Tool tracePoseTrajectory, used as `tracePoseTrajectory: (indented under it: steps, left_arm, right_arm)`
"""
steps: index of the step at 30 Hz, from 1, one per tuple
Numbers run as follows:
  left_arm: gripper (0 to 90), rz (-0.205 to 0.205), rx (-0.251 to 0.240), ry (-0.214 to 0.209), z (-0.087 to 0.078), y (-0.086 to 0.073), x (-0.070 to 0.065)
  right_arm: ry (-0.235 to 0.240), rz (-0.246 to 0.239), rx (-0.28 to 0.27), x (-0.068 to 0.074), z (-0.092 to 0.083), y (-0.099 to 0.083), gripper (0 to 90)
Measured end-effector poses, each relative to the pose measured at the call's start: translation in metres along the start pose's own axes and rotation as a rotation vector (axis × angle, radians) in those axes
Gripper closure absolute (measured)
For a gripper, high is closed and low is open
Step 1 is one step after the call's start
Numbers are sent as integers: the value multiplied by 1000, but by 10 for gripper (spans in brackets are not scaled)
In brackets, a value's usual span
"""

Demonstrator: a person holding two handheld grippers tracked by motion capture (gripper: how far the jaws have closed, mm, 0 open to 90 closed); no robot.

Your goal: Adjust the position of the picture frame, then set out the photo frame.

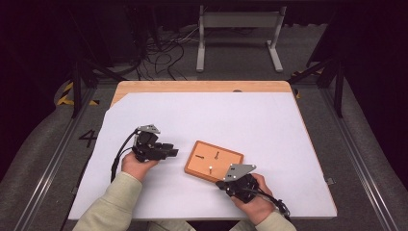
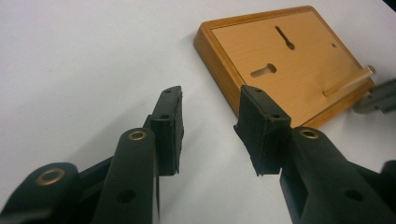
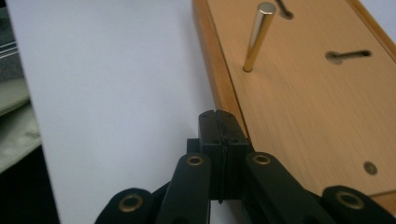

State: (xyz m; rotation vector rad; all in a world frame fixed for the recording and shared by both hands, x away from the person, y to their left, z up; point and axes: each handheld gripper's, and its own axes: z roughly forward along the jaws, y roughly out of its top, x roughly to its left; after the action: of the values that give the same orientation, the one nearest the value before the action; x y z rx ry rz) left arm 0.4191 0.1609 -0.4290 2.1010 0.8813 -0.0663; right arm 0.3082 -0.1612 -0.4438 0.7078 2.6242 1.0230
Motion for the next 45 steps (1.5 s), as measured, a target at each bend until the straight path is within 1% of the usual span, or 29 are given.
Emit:
tracePoseTrajectory:
  steps: [4,5,6,7,8,10,11,13,14,16,17,20,21,22,24,25,27,30,31,32,33,34,35,37,38,39,40,44,45]
  left_arm:
    - [596,23,-17,-10,-2,-3,-6]
    - [594,34,-19,-10,-3,-4,-8]
    - [591,55,-31,-12,-5,-5,-11]
    - [587,61,-44,-13,-5,-6,-14]
    - [585,61,-44,-13,-5,-6,-14]
    - [579,91,-55,-13,-6,-8,-20]
    - [576,97,-60,-13,-6,-9,-22]
    - [567,110,-65,-13,-7,-11,-28]
    - [564,124,-70,-11,-8,-11,-29]
    - [553,142,-81,-10,-9,-13,-32]
    - [545,140,-89,-6,-9,-13,-34]
    - [525,163,-112,5,-13,-14,-35]
    - [518,160,-121,9,-14,-14,-36]
    - [511,165,-132,14,-15,-14,-36]
    - [492,158,-144,23,-17,-14,-36]
    - [476,163,-152,31,-17,-14,-35]
    - [451,157,-162,39,-19,-14,-34]
    - [423,157,-176,50,-20,-14,-33]
    - [417,151,-176,61,-21,-14,-33]
    - [438,151,-176,61,-21,-14,-33]
    - [438,136,-171,61,-21,-13,-32]
    - [455,124,-169,61,-23,-13,-31]
    - [453,110,-171,61,-24,-12,-31]
    - [417,104,-183,69,-26,-11,-30]
    - [406,104,-183,69,-26,-11,-30]
    - [406,103,-185,72,-26,-11,-29]
    - [396,92,-185,74,-26,-12,-29]
    - [368,92,-188,87,-27,-12,-27]
    - [361,89,-188,82,-27,-12,-27]
  right_arm:
    - [-42,36,-3,-15,-7,-6,900]
    - [-52,45,-7,-19,-10,-7,900]
    - [-63,54,-11,-23,-12,-9,900]
    - [-77,67,-18,-28,-16,-11,900]
    - [-77,67,-18,-28,-16,-11,900]
    - [-99,87,-26,-35,-20,-14,900]
    - [-107,98,-29,-39,-22,-16,900]
    - [-112,105,-32,-42,-23,-18,900]
    - [-117,104,-31,-44,-24,-18,900]
    - [-114,108,-33,-45,-24,-18,900]
    - [-117,105,-35,-45,-25,-18,900]
    - [-103,97,-66,-45,-29,-16,900]
    - [-104,96,-80,-45,-32,-15,900]
    - [-102,94,-89,-46,-34,-14,900]
    - [-94,96,-114,-48,-39,-12,856]
    - [-92,95,-130,-49,-42,-10,832]
    - [-79,70,-154,-51,-45,-8,805]
    - [-37,32,-159,-52,-47,-2,786]
    - [-34,17,-162,-52,-47,0,771]
    - [-31,4,-162,-52,-46,1,756]
    - [-31,4,-162,-52,-46,1,756]
    - [-23,-2,-156,-52,-46,3,743]
    - [-8,-8,-151,-51,-45,5,729]
    - [13,-24,-136,-51,-41,10,692]
    - [13,-24,-136,-51,-41,10,692]
    - [21,-23,-122,-51,-39,12,678]
    - [27,-24,-111,-52,-36,14,661]
    - [34,-31,-90,-54,-25,21,622]
    - [39,-30,-86,-55,-21,22,621]
